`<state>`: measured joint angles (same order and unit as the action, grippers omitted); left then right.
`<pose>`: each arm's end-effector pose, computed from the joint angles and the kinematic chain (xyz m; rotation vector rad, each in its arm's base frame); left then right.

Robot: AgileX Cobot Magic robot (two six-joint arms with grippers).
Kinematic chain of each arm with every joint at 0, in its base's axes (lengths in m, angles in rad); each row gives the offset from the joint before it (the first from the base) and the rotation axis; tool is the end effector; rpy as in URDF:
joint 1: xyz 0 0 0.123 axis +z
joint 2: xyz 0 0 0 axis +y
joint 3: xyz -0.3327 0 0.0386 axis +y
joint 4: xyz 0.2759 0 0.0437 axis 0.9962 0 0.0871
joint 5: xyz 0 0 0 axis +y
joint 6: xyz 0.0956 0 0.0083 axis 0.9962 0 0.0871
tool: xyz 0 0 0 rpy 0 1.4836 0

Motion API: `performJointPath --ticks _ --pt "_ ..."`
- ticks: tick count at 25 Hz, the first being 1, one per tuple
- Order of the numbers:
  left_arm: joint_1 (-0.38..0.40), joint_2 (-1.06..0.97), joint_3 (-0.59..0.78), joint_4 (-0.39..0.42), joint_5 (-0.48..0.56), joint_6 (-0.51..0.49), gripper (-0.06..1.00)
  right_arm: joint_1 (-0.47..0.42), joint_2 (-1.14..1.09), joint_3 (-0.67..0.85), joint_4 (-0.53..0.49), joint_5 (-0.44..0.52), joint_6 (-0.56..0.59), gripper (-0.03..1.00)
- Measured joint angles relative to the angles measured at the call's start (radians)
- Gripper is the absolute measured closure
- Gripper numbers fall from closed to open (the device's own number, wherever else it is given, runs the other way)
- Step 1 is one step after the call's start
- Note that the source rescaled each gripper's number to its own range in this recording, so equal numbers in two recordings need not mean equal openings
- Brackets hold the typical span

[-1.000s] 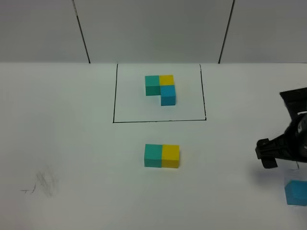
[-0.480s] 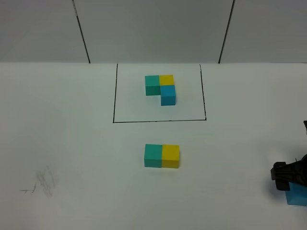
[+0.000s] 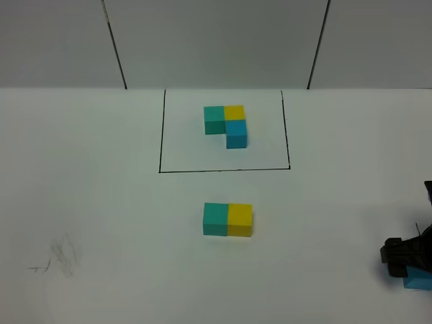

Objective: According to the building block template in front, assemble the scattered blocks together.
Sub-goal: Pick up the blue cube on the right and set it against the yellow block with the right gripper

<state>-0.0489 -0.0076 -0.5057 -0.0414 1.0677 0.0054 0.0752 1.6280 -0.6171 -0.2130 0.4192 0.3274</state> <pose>-0.0286 -0.0021 0.2894 0.0577 2.0373 -0.0768 0.2633 0.0115 0.1494 0.0976 2.8948 -0.0885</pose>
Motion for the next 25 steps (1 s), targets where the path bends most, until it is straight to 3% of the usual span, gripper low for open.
performJointPath --ticks 4,6,8,10,15,19,25 --pt "0.000 0.000 0.000 0.000 0.000 0.000 0.29 0.000 0.044 0.000 0.007 -0.033 -0.004 0.12" --pt "0.000 0.000 0.000 0.000 0.000 0.000 0.29 0.000 0.052 0.000 0.008 -0.038 -0.016 0.21" --pt "0.000 0.000 0.000 0.000 0.000 0.000 0.29 0.000 0.052 0.000 0.010 -0.032 -0.046 0.44" --pt "0.000 0.000 0.000 0.000 0.000 0.000 0.29 0.000 0.052 0.000 0.011 -0.015 -0.074 0.77" --pt "0.000 0.000 0.000 0.000 0.000 0.000 0.29 0.005 0.007 0.000 0.021 0.046 -0.138 0.76" --pt "0.000 0.000 0.000 0.000 0.000 0.000 0.29 0.052 -0.084 -0.024 0.088 0.156 -0.140 0.76" --pt "0.000 0.000 0.000 0.000 0.000 -0.005 0.29 0.225 -0.167 -0.124 0.261 0.221 -0.117 0.76"
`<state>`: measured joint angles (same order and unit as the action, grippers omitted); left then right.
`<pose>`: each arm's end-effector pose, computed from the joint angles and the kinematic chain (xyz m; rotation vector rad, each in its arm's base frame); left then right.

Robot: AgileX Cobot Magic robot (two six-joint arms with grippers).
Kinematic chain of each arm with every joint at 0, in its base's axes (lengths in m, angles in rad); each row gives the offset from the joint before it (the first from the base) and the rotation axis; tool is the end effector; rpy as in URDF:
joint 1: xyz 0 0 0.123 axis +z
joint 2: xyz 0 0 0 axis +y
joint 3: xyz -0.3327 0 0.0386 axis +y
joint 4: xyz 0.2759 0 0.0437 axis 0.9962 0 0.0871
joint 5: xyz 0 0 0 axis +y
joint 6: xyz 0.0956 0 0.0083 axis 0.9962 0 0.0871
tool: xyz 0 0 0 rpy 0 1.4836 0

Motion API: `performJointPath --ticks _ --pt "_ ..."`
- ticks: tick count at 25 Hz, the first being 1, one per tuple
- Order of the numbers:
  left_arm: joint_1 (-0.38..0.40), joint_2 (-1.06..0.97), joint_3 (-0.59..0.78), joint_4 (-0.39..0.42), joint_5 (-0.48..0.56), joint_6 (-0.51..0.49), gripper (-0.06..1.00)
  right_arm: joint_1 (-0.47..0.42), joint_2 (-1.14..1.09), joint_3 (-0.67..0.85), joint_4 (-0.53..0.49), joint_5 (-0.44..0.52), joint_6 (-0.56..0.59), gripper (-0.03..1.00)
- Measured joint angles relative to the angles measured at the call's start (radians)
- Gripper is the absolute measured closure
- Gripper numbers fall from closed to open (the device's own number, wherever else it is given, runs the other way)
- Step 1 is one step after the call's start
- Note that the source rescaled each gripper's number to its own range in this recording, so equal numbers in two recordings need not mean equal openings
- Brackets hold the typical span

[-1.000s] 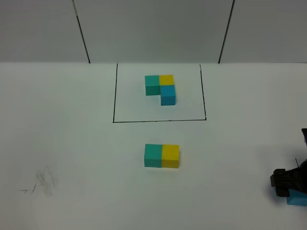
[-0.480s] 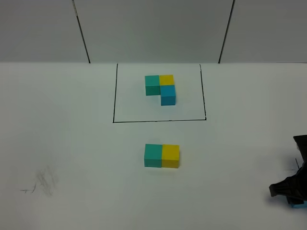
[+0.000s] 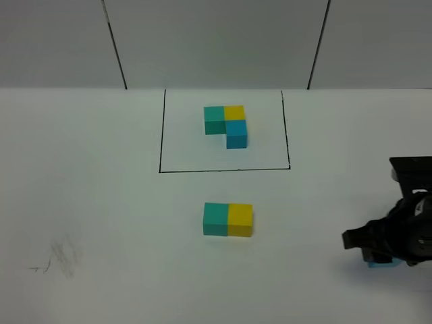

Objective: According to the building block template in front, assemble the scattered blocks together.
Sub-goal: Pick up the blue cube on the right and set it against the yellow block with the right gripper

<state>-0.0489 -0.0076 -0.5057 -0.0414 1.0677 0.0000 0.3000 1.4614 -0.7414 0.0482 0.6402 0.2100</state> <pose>-0.0286 -0.0021 0.2894 0.0522 2.0376 -0.0802 0.2537 0.0814 0.2172 -0.0795 2.8569 0.1560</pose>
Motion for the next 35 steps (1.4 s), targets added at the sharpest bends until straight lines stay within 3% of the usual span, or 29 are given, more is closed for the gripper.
performJointPath --ticks 4,8,12,16,23,35 --pt "0.000 0.000 0.000 0.000 0.000 0.000 0.29 0.144 0.017 -0.064 0.018 0.003 0.100 0.76" --pt "0.000 0.000 0.000 0.000 0.000 0.000 0.29 0.269 0.087 -0.129 0.002 0.019 0.363 0.76" --pt "0.000 0.000 0.000 0.000 0.000 0.000 0.29 0.394 0.192 -0.226 -0.114 0.039 0.635 0.76" --pt "0.000 0.000 0.000 0.000 0.000 0.000 0.29 0.481 0.302 -0.343 -0.210 0.117 0.850 0.76" --pt "0.000 0.000 0.000 0.000 0.000 0.000 0.29 0.548 0.464 -0.497 -0.243 0.189 0.878 0.76" --pt "0.000 0.000 0.000 0.000 0.000 0.000 0.29 0.550 0.572 -0.539 -0.278 0.137 0.858 0.76"
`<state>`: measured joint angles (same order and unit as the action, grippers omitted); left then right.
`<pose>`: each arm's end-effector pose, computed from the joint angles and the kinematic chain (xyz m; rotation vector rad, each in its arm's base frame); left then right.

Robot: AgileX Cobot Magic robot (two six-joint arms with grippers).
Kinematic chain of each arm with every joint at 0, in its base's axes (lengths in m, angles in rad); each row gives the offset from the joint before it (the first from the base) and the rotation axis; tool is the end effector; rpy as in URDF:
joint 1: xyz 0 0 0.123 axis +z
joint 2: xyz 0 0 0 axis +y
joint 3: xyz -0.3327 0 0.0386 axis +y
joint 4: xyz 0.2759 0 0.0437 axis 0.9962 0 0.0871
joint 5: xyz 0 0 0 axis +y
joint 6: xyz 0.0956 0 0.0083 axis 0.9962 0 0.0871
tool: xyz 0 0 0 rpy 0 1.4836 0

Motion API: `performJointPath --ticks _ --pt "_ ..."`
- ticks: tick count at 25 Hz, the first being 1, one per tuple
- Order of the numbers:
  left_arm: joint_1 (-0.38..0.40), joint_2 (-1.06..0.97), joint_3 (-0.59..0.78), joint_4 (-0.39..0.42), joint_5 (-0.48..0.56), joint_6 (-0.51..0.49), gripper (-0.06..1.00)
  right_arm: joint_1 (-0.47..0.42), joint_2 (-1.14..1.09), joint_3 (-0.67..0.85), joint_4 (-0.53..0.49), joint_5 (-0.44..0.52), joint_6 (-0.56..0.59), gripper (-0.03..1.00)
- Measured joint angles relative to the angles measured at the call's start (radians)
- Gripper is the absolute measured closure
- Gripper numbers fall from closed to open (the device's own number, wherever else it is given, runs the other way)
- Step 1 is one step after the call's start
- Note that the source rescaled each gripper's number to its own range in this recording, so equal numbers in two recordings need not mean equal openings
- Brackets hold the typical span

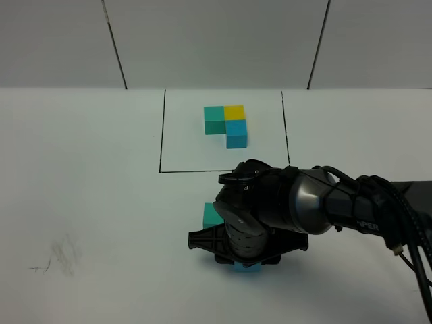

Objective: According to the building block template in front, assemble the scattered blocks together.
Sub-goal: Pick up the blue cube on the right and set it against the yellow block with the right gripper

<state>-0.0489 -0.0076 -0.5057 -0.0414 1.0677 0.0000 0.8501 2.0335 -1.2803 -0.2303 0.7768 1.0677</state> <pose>-0.0286 -0.0021 0.2894 0.0522 2.0376 -0.0802 0.2937 0.3111 0.1529 0.0927 2.9266 0.0083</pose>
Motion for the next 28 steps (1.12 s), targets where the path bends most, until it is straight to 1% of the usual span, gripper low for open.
performJointPath --ticks 8,22,28 --pt "0.000 0.000 0.000 0.000 0.000 0.000 0.29 0.000 0.055 -0.084 -0.008 0.017 -0.011 0.76" --pt "0.000 0.000 0.000 0.000 0.000 0.000 0.29 0.000 0.106 -0.119 -0.016 0.016 -0.021 0.76" --pt "0.000 0.000 0.000 0.000 0.000 0.005 0.29 -0.007 0.123 -0.154 -0.017 0.042 -0.038 0.76"
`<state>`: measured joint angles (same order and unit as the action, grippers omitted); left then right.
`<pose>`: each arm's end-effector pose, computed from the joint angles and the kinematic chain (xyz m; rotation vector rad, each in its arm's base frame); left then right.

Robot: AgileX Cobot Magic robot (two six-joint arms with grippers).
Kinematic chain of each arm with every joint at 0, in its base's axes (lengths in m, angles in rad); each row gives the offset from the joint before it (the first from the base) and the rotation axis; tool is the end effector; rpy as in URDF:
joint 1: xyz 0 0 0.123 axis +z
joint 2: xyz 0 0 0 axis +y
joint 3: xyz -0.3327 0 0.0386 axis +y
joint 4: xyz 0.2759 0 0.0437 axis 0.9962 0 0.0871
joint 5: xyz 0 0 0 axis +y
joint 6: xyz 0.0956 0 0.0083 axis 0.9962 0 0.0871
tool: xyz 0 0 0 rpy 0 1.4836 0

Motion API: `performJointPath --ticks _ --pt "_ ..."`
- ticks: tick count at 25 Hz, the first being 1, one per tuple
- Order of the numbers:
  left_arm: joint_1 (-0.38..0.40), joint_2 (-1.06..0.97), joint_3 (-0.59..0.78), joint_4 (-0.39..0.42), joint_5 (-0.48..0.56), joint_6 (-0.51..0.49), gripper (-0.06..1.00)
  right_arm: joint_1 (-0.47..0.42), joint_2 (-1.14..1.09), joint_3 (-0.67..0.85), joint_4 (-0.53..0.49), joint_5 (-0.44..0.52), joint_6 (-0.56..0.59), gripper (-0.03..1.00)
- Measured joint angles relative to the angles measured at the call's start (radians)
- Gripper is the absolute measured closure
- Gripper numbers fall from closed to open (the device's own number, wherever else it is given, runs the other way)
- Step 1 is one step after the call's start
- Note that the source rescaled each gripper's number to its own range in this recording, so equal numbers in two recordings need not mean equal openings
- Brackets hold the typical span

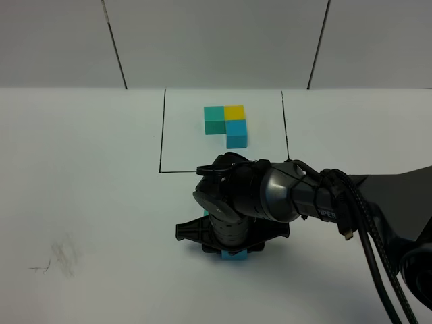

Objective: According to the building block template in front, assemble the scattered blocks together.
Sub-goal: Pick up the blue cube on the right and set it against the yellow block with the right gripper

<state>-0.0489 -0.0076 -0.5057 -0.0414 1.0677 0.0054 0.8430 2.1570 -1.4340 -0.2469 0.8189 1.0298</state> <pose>-0.0286 -0.0021 0.2894 0.0577 2.0373 -0.0768 0.3217 0.3353 0.1354 0.0411 2.9200 -0.0286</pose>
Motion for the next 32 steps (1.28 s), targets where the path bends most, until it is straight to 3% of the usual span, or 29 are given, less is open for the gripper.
performJointPath --ticks 32 --pt "0.000 0.000 0.000 0.000 0.000 0.000 0.29 -0.021 0.006 -0.018 0.029 0.039 -0.004 0.76"
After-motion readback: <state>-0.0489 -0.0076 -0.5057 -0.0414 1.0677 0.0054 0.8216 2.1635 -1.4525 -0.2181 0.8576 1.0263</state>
